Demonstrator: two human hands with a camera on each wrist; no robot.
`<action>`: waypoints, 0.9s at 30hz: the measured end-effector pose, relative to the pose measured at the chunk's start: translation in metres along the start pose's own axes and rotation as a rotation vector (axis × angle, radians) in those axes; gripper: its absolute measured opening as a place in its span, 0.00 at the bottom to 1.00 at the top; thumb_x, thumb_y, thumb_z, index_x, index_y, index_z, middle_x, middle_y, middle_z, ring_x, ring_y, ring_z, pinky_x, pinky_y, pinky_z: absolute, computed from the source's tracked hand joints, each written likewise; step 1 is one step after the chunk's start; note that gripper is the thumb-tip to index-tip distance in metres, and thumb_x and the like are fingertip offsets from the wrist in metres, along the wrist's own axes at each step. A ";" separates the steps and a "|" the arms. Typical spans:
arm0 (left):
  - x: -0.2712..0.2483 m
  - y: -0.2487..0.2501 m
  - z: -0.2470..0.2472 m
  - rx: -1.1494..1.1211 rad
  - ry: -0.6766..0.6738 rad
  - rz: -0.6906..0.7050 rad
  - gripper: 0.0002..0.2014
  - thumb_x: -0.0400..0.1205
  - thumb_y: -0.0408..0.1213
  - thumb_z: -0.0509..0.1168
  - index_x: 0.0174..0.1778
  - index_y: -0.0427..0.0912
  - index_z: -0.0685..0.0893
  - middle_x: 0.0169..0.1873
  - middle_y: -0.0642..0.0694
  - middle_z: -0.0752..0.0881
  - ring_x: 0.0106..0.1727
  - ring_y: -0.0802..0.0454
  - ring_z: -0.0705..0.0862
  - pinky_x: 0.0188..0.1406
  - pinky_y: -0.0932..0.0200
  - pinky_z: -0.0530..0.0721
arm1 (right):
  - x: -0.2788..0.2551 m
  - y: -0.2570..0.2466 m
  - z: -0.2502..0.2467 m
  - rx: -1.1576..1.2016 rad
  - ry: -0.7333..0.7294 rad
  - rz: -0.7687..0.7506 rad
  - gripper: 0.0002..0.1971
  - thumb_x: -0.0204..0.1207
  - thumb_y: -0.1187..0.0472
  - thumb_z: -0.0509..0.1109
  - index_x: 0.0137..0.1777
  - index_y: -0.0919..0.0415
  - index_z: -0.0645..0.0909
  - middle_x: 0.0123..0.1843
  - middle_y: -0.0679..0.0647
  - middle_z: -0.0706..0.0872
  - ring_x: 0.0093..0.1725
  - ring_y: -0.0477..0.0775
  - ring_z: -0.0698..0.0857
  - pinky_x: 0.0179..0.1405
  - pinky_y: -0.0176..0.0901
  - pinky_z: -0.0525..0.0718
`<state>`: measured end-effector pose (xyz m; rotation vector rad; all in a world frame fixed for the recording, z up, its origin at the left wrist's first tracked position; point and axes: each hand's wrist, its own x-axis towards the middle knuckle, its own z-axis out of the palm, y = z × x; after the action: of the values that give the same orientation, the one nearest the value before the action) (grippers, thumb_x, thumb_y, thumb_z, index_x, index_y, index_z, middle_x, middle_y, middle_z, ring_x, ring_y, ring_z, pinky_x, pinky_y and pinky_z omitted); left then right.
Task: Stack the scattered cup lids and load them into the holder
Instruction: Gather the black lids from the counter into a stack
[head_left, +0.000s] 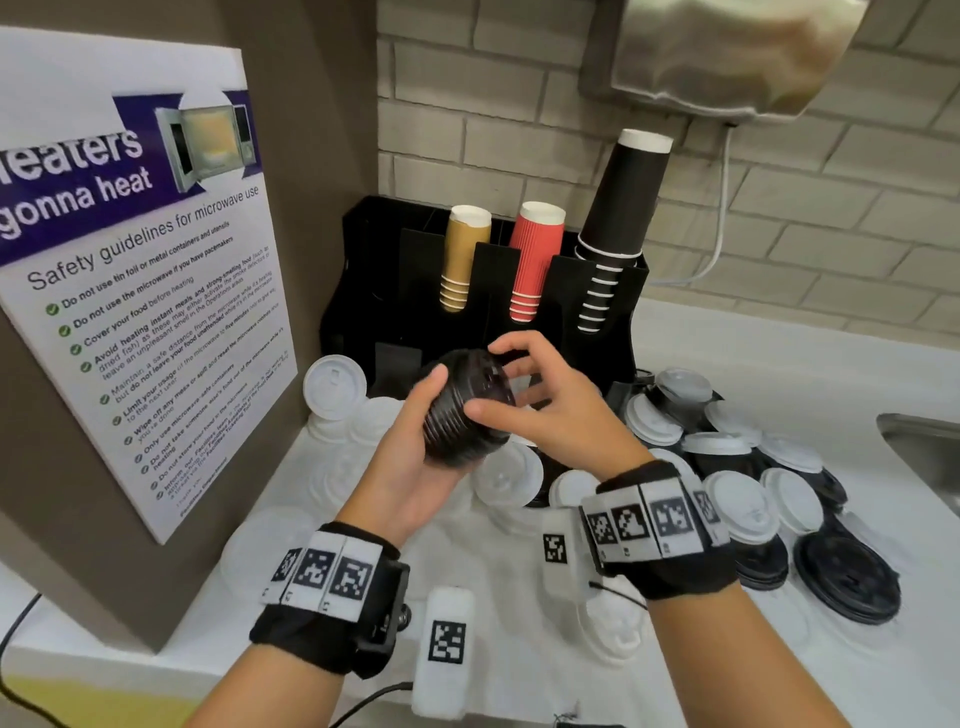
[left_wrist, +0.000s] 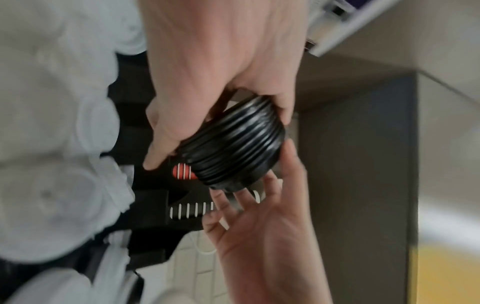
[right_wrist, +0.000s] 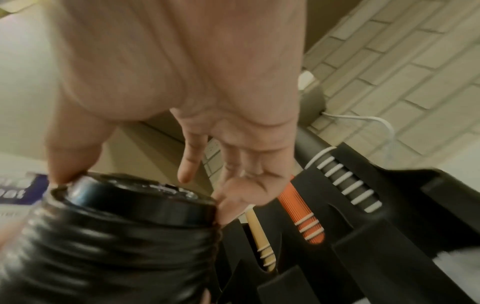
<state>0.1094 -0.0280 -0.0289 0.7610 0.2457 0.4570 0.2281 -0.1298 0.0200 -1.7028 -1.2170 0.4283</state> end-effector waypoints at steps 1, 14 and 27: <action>0.003 0.000 0.000 -0.039 0.012 -0.031 0.23 0.80 0.55 0.60 0.61 0.45 0.89 0.64 0.37 0.86 0.64 0.44 0.86 0.57 0.51 0.87 | 0.006 -0.003 -0.002 -0.082 -0.008 -0.004 0.25 0.67 0.47 0.80 0.63 0.44 0.75 0.54 0.48 0.82 0.43 0.43 0.85 0.39 0.30 0.83; 0.019 0.009 -0.018 -0.232 0.168 0.079 0.22 0.71 0.51 0.69 0.57 0.43 0.88 0.56 0.38 0.90 0.56 0.41 0.90 0.55 0.38 0.86 | 0.036 0.041 -0.008 -1.101 -0.716 0.144 0.42 0.60 0.37 0.80 0.74 0.46 0.68 0.69 0.50 0.74 0.68 0.56 0.70 0.67 0.54 0.72; 0.002 0.027 -0.030 -0.232 0.243 0.261 0.27 0.75 0.45 0.69 0.70 0.40 0.80 0.63 0.38 0.87 0.65 0.41 0.86 0.60 0.46 0.86 | 0.068 0.042 0.018 -1.067 -0.682 -0.054 0.43 0.61 0.44 0.79 0.75 0.44 0.63 0.65 0.49 0.75 0.65 0.57 0.68 0.55 0.52 0.63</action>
<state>0.0919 0.0085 -0.0310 0.5103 0.3152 0.8130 0.2674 -0.0635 -0.0081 -2.4926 -2.2431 0.3496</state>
